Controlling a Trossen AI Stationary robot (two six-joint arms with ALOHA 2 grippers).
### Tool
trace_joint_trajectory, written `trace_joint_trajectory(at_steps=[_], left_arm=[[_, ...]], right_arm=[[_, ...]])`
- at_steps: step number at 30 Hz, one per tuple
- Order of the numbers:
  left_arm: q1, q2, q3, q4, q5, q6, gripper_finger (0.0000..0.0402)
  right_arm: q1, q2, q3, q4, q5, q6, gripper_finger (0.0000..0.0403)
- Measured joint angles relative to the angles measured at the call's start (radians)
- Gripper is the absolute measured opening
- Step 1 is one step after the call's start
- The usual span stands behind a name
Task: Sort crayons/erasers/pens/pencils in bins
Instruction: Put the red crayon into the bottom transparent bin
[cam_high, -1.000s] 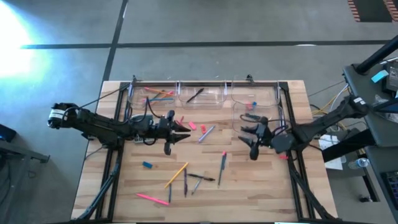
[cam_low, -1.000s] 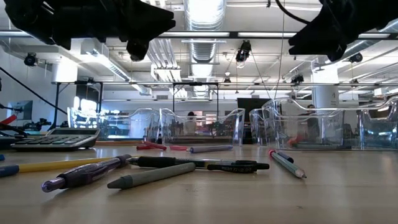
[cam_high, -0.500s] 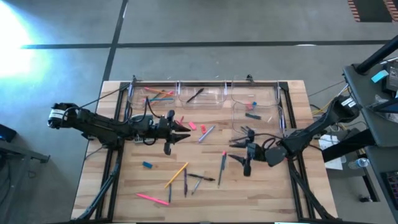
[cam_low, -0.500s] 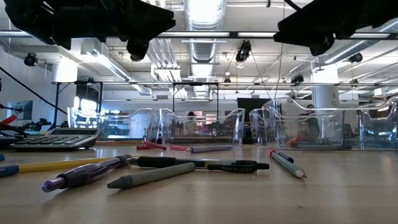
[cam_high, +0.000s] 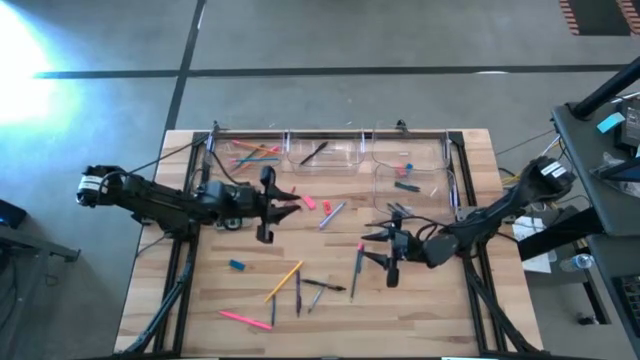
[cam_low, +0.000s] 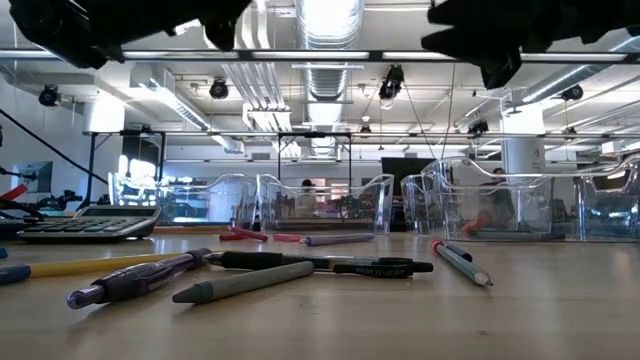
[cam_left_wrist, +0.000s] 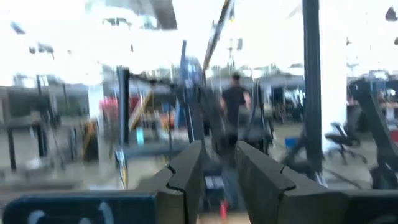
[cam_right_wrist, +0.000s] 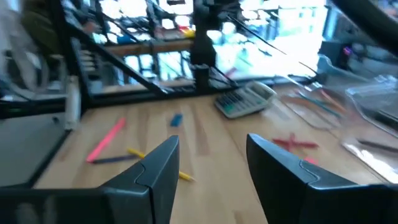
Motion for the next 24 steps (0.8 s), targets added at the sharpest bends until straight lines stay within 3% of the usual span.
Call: trace_joint_trajectory(at_steps=[3, 11, 24], left_arm=[[0.0, 0.0, 0.015, 0.021, 0.0, 0.016, 0.0083], [0.037, -0.039, 0.08, -0.152, -0.001, 0.035, 0.0083], [0.14, -0.004, 0.137, -0.152, -0.071, 0.112, 0.0083]], right_arm=[[0.004, 0.023, 0.0, 0.07, -0.029, -0.031, 0.0175], [0.003, 0.086, 0.035, 0.138, -0.025, -0.04, 0.0176], [0.005, 0.168, 0.107, 0.131, -0.028, 0.004, 0.0176]])
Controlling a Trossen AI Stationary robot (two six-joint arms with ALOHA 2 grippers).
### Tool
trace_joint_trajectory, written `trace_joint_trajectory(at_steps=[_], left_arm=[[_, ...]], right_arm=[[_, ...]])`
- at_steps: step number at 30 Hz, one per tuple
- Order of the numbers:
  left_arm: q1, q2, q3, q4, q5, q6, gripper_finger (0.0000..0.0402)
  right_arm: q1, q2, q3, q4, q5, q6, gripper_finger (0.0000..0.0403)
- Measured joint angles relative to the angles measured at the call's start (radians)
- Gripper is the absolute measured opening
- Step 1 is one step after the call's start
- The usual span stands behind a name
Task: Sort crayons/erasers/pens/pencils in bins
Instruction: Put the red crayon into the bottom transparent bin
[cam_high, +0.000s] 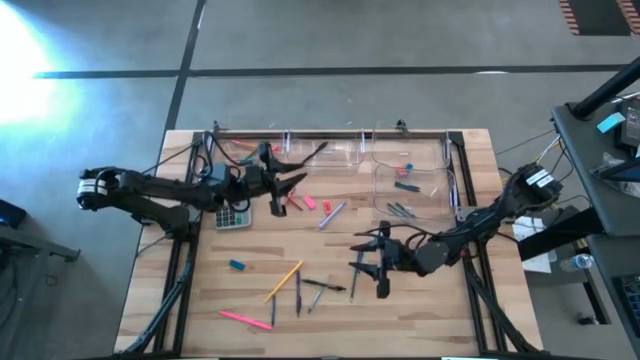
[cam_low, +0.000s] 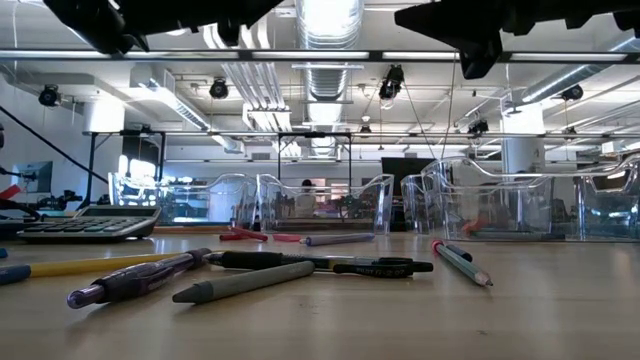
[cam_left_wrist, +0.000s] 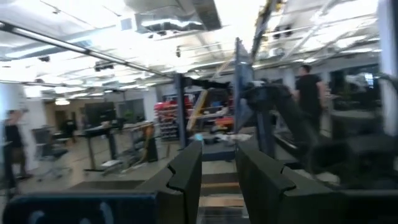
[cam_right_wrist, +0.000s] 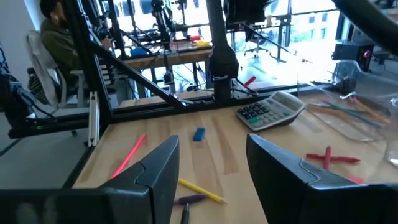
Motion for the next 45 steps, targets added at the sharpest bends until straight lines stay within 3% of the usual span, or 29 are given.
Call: trace_joint_trajectory(at_steps=[15, 25, 33, 42, 45], left_arm=[[0.028, 0.1, 0.067, 0.007, 0.009, -0.017, 0.0083], [0.023, 0.107, 0.078, -0.038, 0.165, -0.106, 0.0083], [-0.01, 0.051, 0.076, -0.093, 0.442, -0.158, 0.0083], [-0.112, -0.07, 0.04, -0.241, 0.441, -0.155, 0.0083], [-0.15, -0.124, 0.031, -0.363, 0.347, -0.128, 0.0083]], right_arm=[[-0.001, 0.028, 0.0, 0.006, 0.001, 0.024, 0.0176], [-0.001, 0.028, 0.0, 0.004, 0.001, -0.004, 0.0176], [-0.001, 0.028, 0.0, 0.003, 0.001, -0.013, 0.0176], [-0.001, 0.027, 0.0, -0.002, 0.001, -0.005, 0.0176], [-0.001, 0.027, -0.001, -0.002, 0.001, -0.014, 0.0176]])
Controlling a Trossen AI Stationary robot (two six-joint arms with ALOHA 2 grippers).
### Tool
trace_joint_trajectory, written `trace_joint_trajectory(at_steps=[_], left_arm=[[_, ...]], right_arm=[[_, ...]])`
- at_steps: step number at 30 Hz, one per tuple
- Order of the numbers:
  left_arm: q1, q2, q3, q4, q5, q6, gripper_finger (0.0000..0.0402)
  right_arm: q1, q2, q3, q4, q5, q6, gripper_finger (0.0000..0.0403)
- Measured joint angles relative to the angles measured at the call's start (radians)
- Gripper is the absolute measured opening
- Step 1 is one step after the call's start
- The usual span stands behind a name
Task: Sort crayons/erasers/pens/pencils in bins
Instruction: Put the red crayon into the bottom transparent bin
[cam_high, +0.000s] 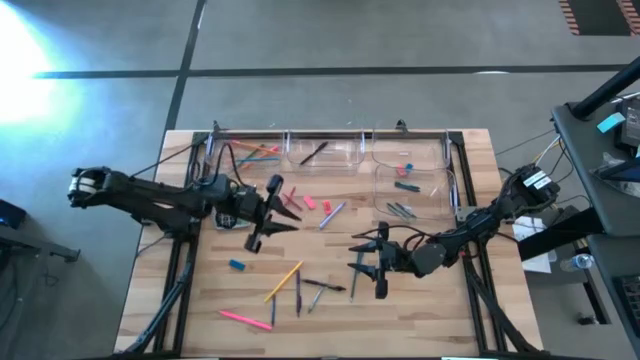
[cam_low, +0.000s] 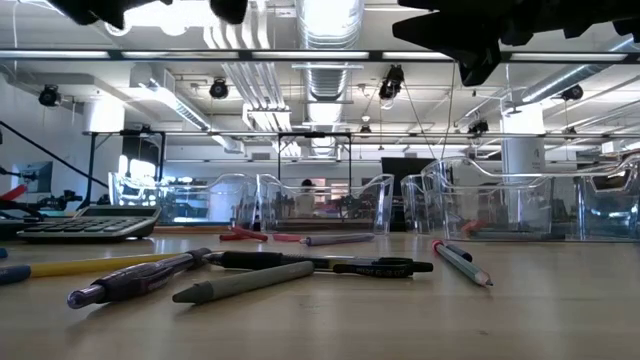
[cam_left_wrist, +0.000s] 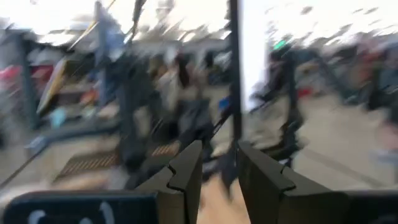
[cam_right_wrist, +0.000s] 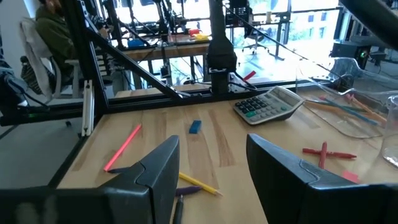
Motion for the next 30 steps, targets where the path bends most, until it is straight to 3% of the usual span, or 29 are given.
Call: trace_joint_trajectory(at_steps=[5, 8, 12, 16, 21, 30], left_arm=[[-0.08, -0.06, 0.0, -0.237, -0.419, 0.027, 0.0083], [-0.107, -0.053, 0.0, -0.29, -0.548, 0.008, 0.0083], [-0.123, 0.017, 0.0, -0.297, -0.548, -0.076, 0.0083], [-0.135, 0.108, 0.006, -0.263, -0.54, -0.115, 0.0083], [-0.146, 0.208, 0.01, -0.113, -0.41, -0.163, 0.0083], [-0.187, 0.244, 0.002, -0.11, -0.361, -0.211, 0.0083]], right_arm=[[-0.001, 0.0, 0.0, 0.0, 0.0, -0.026, 0.0176], [-0.002, 0.0, 0.0, 0.0, 0.0, -0.038, 0.0176], [-0.002, 0.0, 0.0, 0.001, 0.004, -0.05, 0.0176], [-0.002, 0.0, 0.0, 0.001, 0.076, 0.036, 0.0176], [-0.002, 0.0, 0.0, 0.0, 0.08, 0.03, 0.0176], [-0.002, 0.0, 0.0, -0.002, 0.08, -0.036, 0.0176]])
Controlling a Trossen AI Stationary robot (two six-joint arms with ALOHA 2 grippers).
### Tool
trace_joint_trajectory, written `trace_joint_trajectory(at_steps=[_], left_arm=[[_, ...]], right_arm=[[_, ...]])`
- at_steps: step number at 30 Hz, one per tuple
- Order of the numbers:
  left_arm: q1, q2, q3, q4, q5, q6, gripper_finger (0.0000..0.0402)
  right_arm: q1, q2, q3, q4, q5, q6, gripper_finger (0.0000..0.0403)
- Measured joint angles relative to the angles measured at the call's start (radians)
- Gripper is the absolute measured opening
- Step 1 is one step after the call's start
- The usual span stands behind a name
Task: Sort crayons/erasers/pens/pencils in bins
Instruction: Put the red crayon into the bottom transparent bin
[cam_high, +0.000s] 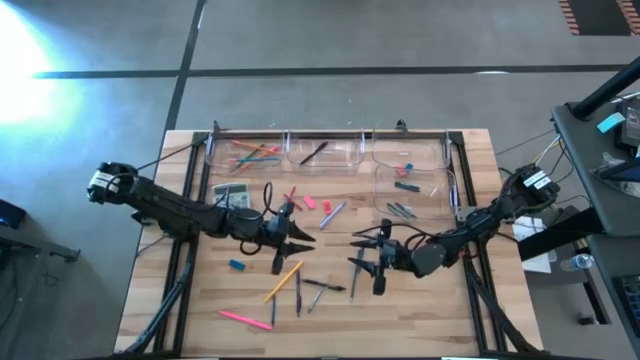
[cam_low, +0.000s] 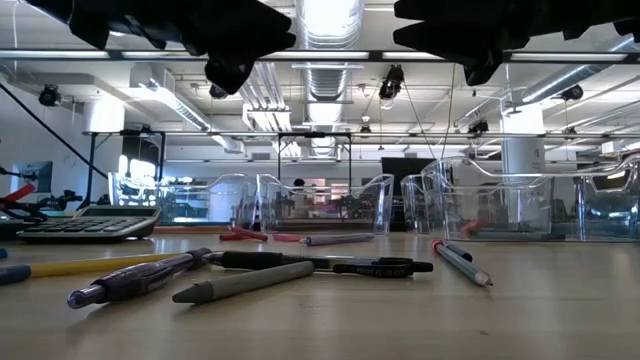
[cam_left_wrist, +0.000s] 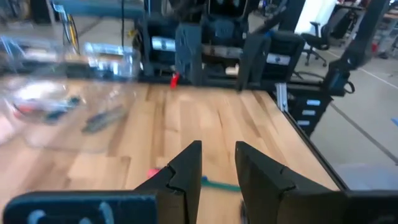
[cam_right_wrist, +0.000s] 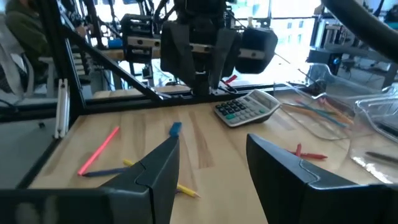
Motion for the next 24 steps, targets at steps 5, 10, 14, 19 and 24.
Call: trace_joint_trajectory(at_steps=[5, 10, 14, 19, 24], left_arm=[[-0.007, -0.005, 0.0, -0.038, -0.017, -0.028, 0.0083], [-0.007, -0.003, 0.0, -0.043, -0.023, -0.029, 0.0083], [-0.007, -0.002, -0.001, -0.043, -0.024, -0.029, 0.0083], [-0.011, 0.002, -0.001, -0.043, 0.001, -0.026, 0.0083], [-0.007, 0.003, 0.0, -0.042, 0.002, 0.003, 0.0083]], right_arm=[[-0.002, -0.001, 0.0, -0.023, 0.0, -0.017, 0.0176], [-0.006, 0.009, 0.0, -0.047, 0.0, -0.019, 0.0176], [-0.014, 0.017, 0.0, -0.073, 0.001, 0.025, 0.0176], [-0.013, 0.034, 0.0, -0.076, -0.001, 0.07, 0.0176], [-0.013, 0.042, 0.0, -0.073, 0.0, 0.077, 0.0176]])
